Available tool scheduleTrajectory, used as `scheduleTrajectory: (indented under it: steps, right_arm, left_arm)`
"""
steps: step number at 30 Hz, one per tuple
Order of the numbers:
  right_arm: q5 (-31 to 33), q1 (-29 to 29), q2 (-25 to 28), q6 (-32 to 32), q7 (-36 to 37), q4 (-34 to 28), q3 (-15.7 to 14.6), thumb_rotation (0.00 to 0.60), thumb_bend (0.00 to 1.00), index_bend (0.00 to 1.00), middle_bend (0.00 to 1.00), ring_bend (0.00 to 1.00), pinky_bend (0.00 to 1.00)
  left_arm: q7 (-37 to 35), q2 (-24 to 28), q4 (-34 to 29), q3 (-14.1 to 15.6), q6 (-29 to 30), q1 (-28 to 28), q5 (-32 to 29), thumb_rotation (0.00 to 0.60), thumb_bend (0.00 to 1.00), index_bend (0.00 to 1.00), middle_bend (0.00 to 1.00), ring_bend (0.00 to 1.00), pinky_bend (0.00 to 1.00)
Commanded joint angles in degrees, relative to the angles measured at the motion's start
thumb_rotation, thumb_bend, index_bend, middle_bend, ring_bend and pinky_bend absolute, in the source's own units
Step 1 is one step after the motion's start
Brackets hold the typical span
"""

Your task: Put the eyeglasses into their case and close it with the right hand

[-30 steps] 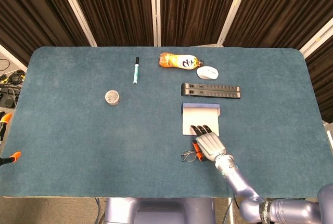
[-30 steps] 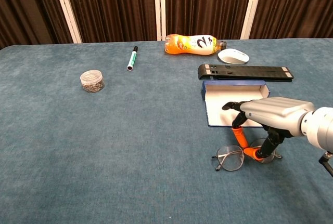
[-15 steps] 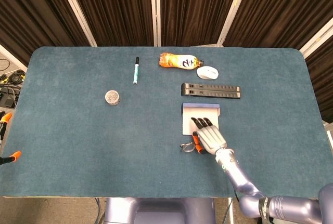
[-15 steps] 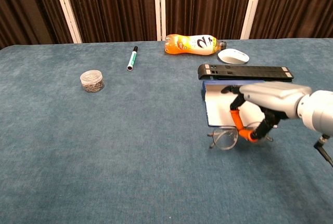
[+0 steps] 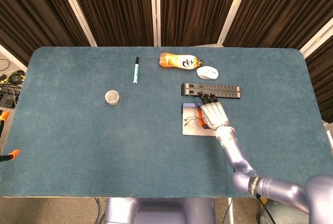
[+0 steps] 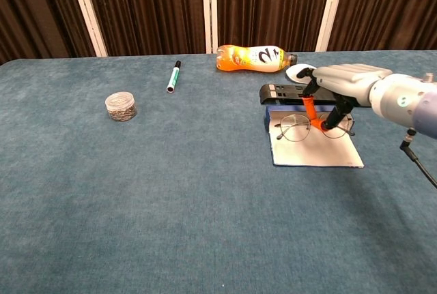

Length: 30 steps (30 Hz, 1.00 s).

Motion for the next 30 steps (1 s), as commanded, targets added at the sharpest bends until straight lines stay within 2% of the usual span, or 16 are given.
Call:
scheduleTrajectory:
  steps: [1, 10, 15, 20, 23, 24, 28, 30]
  right_arm:
    - [1.3, 1.3, -2.0, -1.2, -0.1, 3.4, 0.8, 0.600, 0.37, 0.63, 0.02, 0.00, 0.00]
    - [2.2, 3.2, -5.5, -2.4, -0.7, 9.2, 1.2, 0.600, 0.37, 0.63, 0.02, 0.00, 0.00]
    - [2.3, 3.9, -7.8, -3.4, -0.6, 15.0, 1.2, 0.600, 0.37, 0.63, 0.02, 0.00, 0.00]
    - [1.7, 4.0, -8.4, -3.9, 0.2, 17.2, 1.3, 0.600, 0.36, 0.62, 0.01, 0.00, 0.00]
    - [1.5, 3.9, -8.7, -4.2, 0.7, 17.9, 1.5, 0.600, 0.36, 0.51, 0.00, 0.00, 0.00]
    - [1.4, 3.9, -8.7, -4.2, 0.8, 17.9, 1.5, 0.600, 0.35, 0.44, 0.00, 0.00, 0.00]
    - [0.1, 3.5, -8.9, -2.6, 2.3, 18.1, 2.1, 0.600, 0.24, 0.18, 0.00, 0.00, 0.00]
    - [-0.7, 3.2, -8.8, -1.7, 3.2, 17.9, 2.4, 0.600, 0.18, 0.10, 0.00, 0.00, 0.00]
  left_arm:
    - [-0.3, 0.1, 0.1, -0.1, -0.3, -0.1, -0.3, 0.600, 0.00, 0.00, 0.00, 0.00, 0.00]
    - [-1.3, 0.4, 0.8, -0.4, -1.4, -0.6, -1.2, 0.600, 0.00, 0.00, 0.00, 0.00, 0.00]
    - [-1.9, 0.5, 1.1, -0.5, -1.7, -0.7, -1.7, 0.600, 0.00, 0.00, 0.00, 0.00, 0.00]
    - [-1.7, 0.4, 1.3, -0.5, -2.1, -0.9, -2.0, 0.600, 0.00, 0.00, 0.00, 0.00, 0.00]
    - [-1.5, 0.3, 1.3, -0.5, -2.1, -1.0, -2.1, 0.600, 0.00, 0.00, 0.00, 0.00, 0.00]
    - [-1.4, 0.2, 1.3, -0.5, -2.1, -1.0, -2.1, 0.600, 0.00, 0.00, 0.00, 0.00, 0.00]
    - [-1.1, 0.1, 1.4, -0.4, -2.3, -1.1, -2.3, 0.600, 0.00, 0.00, 0.00, 0.00, 0.00]
    - [-1.0, 0.0, 1.4, -0.3, -2.5, -1.2, -2.4, 0.600, 0.00, 0.00, 0.00, 0.00, 0.00]
